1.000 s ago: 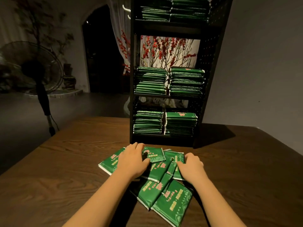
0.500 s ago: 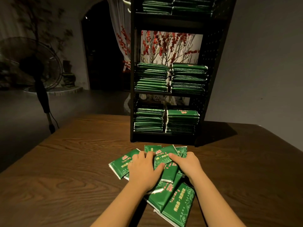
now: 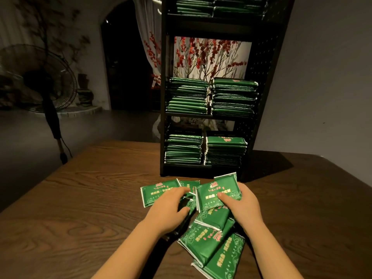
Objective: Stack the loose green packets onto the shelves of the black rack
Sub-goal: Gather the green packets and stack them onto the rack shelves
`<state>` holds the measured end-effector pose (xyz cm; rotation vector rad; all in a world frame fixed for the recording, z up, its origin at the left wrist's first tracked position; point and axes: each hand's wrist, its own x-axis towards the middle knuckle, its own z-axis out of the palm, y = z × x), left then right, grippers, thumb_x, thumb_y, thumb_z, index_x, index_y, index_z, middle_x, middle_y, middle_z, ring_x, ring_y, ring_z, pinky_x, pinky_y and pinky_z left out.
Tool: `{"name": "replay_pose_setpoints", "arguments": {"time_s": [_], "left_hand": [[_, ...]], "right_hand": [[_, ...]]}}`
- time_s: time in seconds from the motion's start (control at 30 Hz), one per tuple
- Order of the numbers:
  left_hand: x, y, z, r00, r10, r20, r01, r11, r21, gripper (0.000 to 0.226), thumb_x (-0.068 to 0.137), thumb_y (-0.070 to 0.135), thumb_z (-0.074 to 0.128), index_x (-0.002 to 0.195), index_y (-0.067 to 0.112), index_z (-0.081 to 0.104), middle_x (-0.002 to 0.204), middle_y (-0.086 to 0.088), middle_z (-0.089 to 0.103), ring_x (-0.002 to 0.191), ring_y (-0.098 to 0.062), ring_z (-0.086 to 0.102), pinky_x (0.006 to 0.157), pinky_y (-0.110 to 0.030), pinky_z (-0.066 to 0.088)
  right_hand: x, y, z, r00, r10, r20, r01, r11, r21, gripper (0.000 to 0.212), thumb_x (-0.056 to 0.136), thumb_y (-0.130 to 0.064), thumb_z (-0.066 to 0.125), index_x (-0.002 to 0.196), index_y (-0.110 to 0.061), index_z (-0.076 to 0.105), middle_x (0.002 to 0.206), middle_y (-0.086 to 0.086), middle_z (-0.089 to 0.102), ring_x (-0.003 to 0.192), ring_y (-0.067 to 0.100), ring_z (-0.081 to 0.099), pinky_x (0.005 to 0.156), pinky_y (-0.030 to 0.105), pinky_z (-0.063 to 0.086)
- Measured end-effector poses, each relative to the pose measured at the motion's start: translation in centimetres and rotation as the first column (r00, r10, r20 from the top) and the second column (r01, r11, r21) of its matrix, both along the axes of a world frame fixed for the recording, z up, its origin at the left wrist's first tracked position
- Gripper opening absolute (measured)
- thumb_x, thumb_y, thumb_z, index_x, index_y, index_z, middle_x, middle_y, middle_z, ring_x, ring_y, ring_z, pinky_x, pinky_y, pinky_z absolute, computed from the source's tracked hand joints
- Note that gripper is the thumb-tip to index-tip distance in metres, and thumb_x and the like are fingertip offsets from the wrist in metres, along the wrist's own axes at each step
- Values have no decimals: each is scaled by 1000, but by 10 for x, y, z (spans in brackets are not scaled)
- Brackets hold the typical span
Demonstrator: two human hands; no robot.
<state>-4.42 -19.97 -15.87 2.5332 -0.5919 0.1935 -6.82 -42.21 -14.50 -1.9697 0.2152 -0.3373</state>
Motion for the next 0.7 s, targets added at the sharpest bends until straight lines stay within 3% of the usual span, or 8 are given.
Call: {"name": "replay_pose_setpoints", "arguments": {"time_s": [0.1, 0.17, 0.33, 0.43, 0.53, 0.6, 0.7], "left_hand": [[1, -3, 5, 998, 58, 11, -57, 997, -53, 54, 97, 31, 56, 148, 28, 37, 148, 10, 45, 136, -9, 41, 113, -28, 34], [-1, -10, 10, 995, 92, 34, -85, 982, -167, 52, 98, 36, 55, 146, 27, 38, 144, 9, 49, 132, -9, 44, 108, -27, 37], [-5, -28, 20, 990, 35, -138, -88, 914, -397, 69, 90, 56, 61, 147, 32, 31, 138, 12, 52, 119, -11, 55, 97, -32, 48], [-9, -36, 24, 964, -80, -256, -43, 897, -440, 73, 81, 61, 69, 140, 36, 34, 118, 18, 57, 94, -3, 62, 79, -23, 52], [-10, -41, 24, 947, -167, -275, 39, 908, -417, 53, 82, 50, 74, 125, 37, 47, 113, 21, 58, 90, 4, 60, 74, -15, 49], [-9, -44, 22, 944, -194, -267, 43, 873, -485, 36, 86, 32, 75, 117, 31, 56, 107, 14, 68, 83, -2, 68, 74, -24, 57], [-6, -46, 23, 953, -161, -256, -47, 759, -649, 29, 87, 19, 74, 112, 24, 61, 98, 5, 74, 79, -9, 72, 74, -32, 61]], "right_hand": [[-5, -6, 2, 996, 19, 92, -35, 985, 171, 24, 83, -17, 77, 98, -29, 64, 96, -7, 70, 91, 12, 66, 67, 25, 49], [-8, -9, 5, 993, 21, 116, -59, 939, 340, 25, 83, -11, 76, 101, -26, 66, 98, -3, 73, 93, 17, 68, 75, 32, 53], [-5, -12, 5, 998, -14, 60, -37, 654, 755, 28, 87, -7, 66, 115, -12, 66, 107, 9, 74, 102, 30, 69, 93, 49, 52], [-2, -14, 6, 998, -19, 52, -34, 544, 838, 29, 89, -8, 63, 118, -11, 63, 108, 14, 73, 103, 33, 68, 92, 54, 52], [1, -12, 4, 998, -12, 67, -53, 488, 871, 32, 89, -6, 62, 120, -10, 61, 110, 16, 72, 103, 34, 68, 86, 52, 53], [3, -10, 4, 997, -6, 80, -68, 459, 886, 41, 83, -8, 64, 123, -8, 59, 113, 17, 71, 106, 35, 67, 87, 53, 53], [6, -9, 6, 996, 3, 90, -82, 433, 897, 53, 75, -11, 67, 127, -7, 57, 116, 17, 70, 110, 36, 65, 91, 53, 52]]}}
